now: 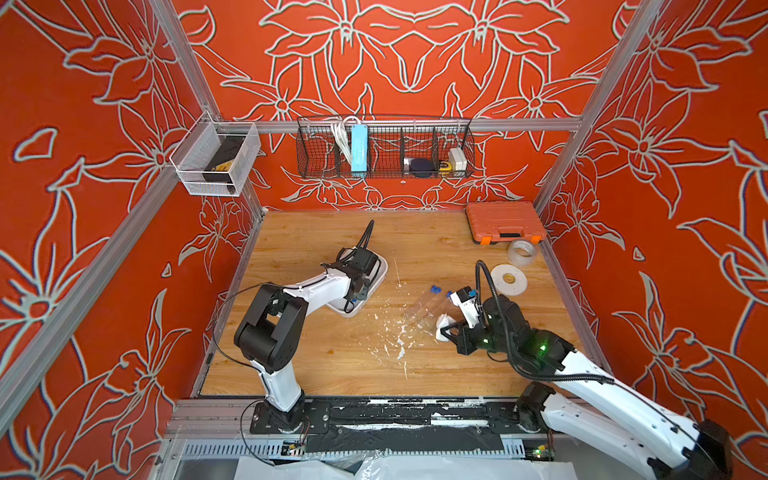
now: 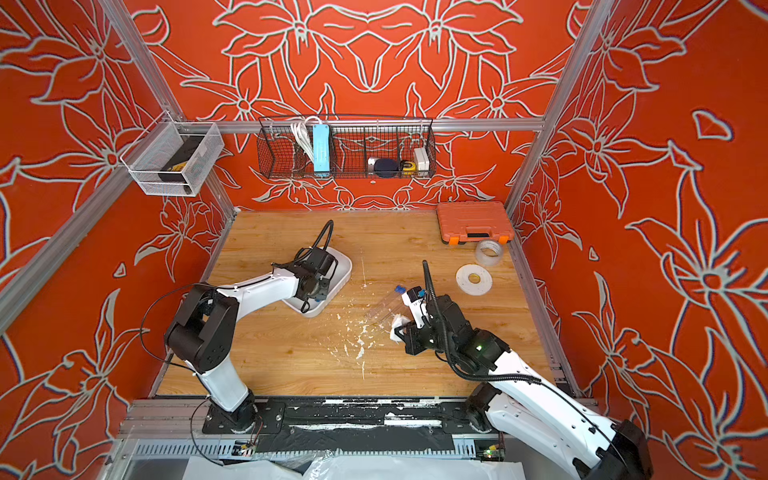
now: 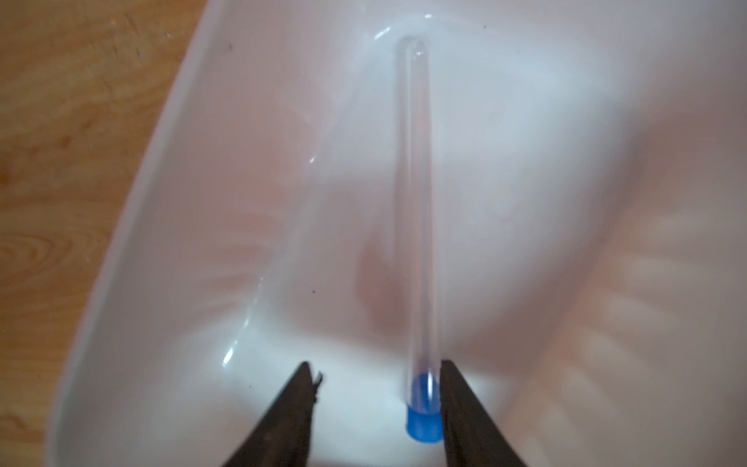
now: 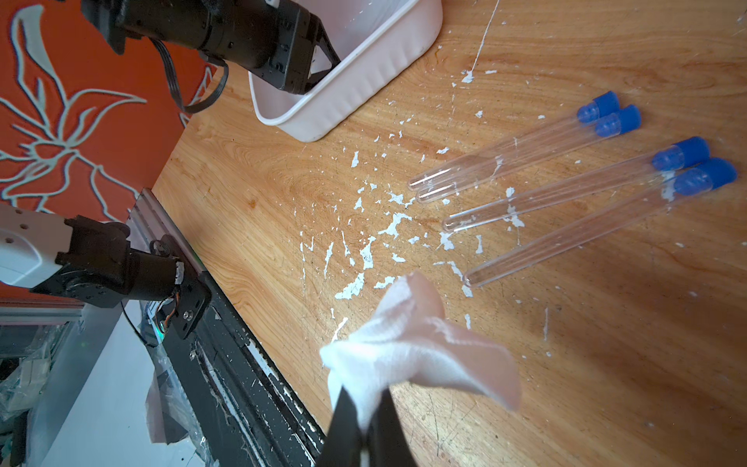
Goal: Wipe the exteriors of test tubes
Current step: Place the test tube in the storage box, then pick up the test tube at the center of the board.
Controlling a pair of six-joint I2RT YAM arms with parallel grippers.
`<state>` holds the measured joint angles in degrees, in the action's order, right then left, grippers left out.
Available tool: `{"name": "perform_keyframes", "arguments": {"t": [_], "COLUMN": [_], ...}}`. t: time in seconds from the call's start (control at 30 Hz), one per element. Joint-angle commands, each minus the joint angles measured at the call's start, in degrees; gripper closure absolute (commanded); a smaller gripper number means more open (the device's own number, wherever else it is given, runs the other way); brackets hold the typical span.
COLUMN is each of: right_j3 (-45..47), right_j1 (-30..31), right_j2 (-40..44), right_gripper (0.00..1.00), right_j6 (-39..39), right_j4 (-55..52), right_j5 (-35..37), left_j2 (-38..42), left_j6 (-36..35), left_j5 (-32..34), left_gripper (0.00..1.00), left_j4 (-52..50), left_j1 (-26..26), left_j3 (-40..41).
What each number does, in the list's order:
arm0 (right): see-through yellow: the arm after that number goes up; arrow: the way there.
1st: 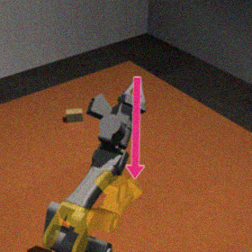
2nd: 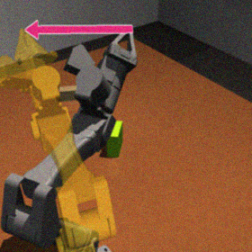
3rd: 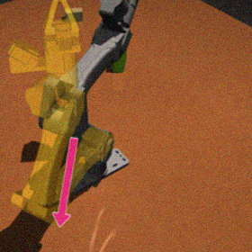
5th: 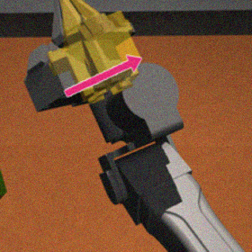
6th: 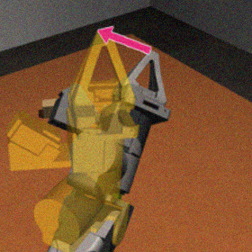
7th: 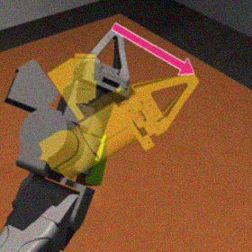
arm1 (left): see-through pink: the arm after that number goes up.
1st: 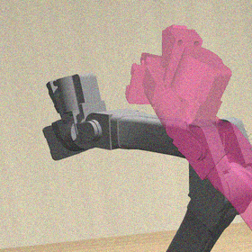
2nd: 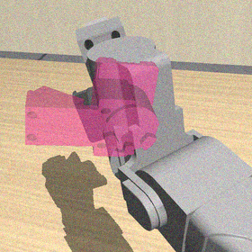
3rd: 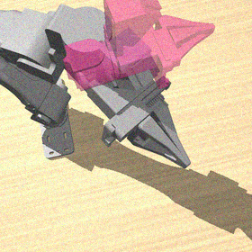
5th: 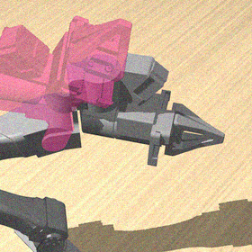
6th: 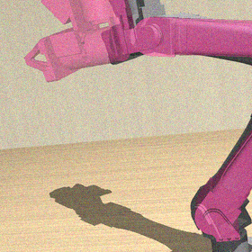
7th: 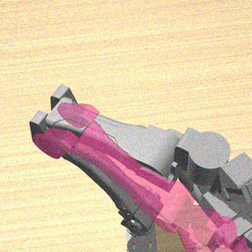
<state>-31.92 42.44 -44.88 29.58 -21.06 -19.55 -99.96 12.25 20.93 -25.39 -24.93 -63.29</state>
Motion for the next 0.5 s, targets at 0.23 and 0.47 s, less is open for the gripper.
{"name": "perform_keyframes", "arguments": {"t": [0.23,0.47], "right_j3": [-4.7,-7.4], "right_j1": [0.1,-7.7], "right_j2": [0.0,-6.8], "right_gripper": [1.00,1.00], "right_j6": [-2.9,-3.7], "right_j4": [-5.0,-9.7], "right_j5": [4.7,5.8], "left_j2": [14.0,9.1], "left_j6": [5.3,7.0], "left_j5": [-8.5,-13.9], "left_gripper": [0.22,0.33], "left_j4": [-4.4,-0.4], "left_j1": [-6.9,-20.7], "left_j3": [-6.5,-5.6]}}
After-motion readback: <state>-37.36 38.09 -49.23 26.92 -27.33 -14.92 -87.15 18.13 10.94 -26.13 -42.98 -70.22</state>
